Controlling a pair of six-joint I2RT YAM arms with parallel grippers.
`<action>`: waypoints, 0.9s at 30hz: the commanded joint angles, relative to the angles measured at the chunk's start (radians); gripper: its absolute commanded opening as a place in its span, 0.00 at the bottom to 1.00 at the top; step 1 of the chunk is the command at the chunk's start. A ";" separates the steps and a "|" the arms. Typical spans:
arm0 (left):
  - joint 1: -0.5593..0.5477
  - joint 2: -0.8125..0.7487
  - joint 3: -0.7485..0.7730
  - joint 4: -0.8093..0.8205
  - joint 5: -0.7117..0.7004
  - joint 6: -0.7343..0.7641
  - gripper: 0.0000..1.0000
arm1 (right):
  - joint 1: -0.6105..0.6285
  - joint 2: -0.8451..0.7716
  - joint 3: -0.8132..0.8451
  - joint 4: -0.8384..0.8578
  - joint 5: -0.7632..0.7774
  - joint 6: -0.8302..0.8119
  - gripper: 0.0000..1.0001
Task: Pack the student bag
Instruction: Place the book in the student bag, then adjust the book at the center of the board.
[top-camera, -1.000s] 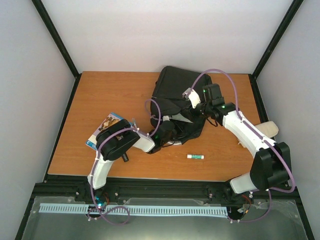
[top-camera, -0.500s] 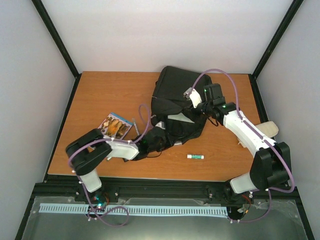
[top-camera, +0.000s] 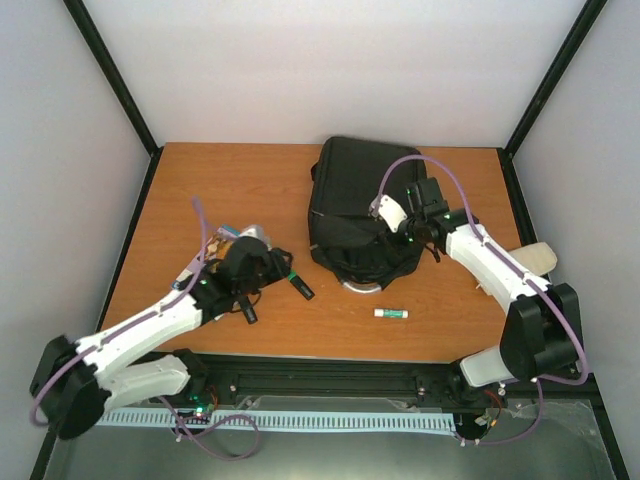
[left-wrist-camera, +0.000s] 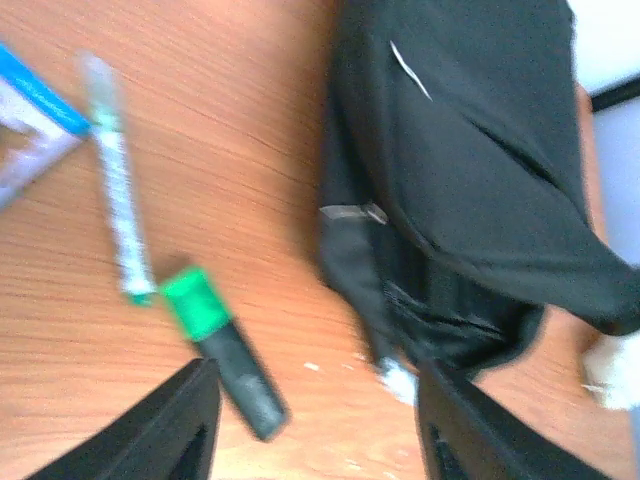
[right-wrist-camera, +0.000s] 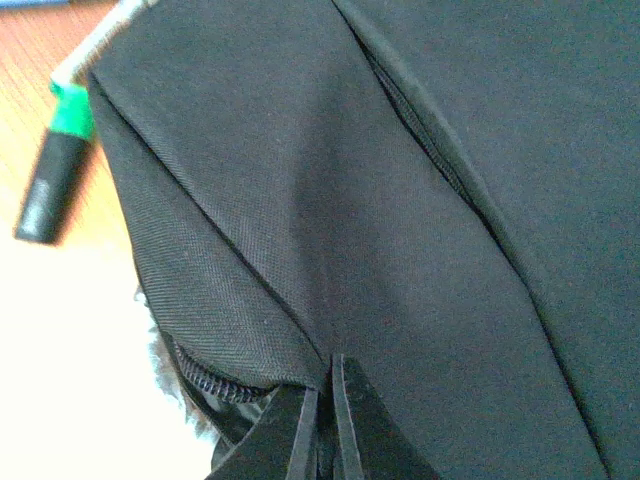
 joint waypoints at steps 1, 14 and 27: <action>0.143 -0.142 -0.037 -0.248 -0.016 0.033 0.60 | -0.011 -0.038 -0.065 -0.063 0.130 -0.101 0.04; 0.637 0.121 0.039 -0.249 0.378 0.145 0.92 | 0.069 -0.024 0.103 -0.115 -0.137 0.045 0.56; 0.870 0.362 0.170 -0.194 0.465 0.182 0.93 | 0.402 0.431 0.493 -0.087 -0.110 0.201 0.48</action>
